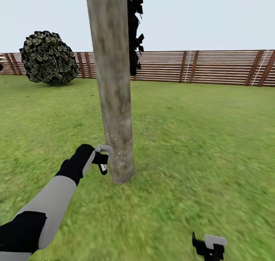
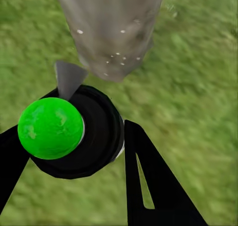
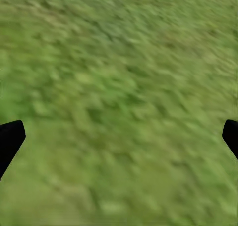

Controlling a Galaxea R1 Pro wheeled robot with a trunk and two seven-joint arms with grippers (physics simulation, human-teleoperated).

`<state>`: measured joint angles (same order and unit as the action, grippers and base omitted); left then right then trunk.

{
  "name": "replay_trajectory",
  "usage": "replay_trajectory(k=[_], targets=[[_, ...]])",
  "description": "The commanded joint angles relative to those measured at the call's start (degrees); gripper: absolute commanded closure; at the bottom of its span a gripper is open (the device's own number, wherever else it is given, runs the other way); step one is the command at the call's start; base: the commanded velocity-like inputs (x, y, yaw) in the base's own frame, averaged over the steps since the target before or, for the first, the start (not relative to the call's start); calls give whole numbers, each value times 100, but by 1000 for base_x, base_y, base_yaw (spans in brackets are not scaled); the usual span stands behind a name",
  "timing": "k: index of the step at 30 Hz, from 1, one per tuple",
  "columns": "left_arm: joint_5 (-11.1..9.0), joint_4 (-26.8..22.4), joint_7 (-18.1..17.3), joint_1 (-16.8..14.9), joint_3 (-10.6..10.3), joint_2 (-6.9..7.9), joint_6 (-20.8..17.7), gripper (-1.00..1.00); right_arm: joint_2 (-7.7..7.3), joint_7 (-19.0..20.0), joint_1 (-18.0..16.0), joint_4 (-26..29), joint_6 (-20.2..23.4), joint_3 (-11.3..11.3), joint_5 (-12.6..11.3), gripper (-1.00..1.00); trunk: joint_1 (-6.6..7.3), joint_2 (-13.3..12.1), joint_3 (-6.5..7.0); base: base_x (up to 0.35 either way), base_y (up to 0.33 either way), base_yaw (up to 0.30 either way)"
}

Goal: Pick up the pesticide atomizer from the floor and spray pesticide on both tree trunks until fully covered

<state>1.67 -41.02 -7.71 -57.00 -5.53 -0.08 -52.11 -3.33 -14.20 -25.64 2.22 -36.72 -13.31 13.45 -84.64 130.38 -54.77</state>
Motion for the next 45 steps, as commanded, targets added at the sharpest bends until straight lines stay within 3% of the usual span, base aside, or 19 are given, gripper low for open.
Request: replay_trajectory(k=[1, 10, 14, 16, 20, 22, 26, 34, 45], targets=[[17, -3, -17, -5, -8, -1, -20, 100, 0, -30, -3, -6, -11, -31, 62, -100, 0, 2, -6, 158, -257, 276], [32, -1, 7, 51, -12, -1, 24, 100, -1, -30, -3, -4, -11, -31, 62, -100, 0, 2, -6, 122, -259, 86], [51, -23, 28, 429, 10, 20, 158, 100, 15, -21, -3, -8, -11, -27, 67, -100, 0, 2, -6, 41, -272, 1], [23, -85, 73, 901, 25, 30, 680, 100, 54, -4, -3, -17, -11, -23, 76, -100, 0, 2, -6, 8, -274, 0], [13, -97, 80, 1102, 102, 50, 870, 100, 60, 4, -3, -20, -11, -23, 78, -100, 0, 2, -6, 2, -276, 0], [10, -86, 72, 1117, 334, 39, 901, 100, 61, 3, -3, -20, -11, -22, 76, -100, 0, 2, -6, 45, -276, 0], [15, -24, 68, 1127, 465, 52, 920, 100, 61, -3, -3, -13, -12, -22, 71, -100, 0, 2, -6, 126, -271, 65], [17, 57, 68, 1134, 482, 64, 930, 100, 61, -4, -3, -11, -18, -22, 70, -100, 0, 2, -6, 143, -269, 259], [14, 155, 71, 1156, 487, 57, 1038, 100, 52, -21, -3, -2, -11, -22, 70, -100, 0, 2, -6, 13, -278, 13]])
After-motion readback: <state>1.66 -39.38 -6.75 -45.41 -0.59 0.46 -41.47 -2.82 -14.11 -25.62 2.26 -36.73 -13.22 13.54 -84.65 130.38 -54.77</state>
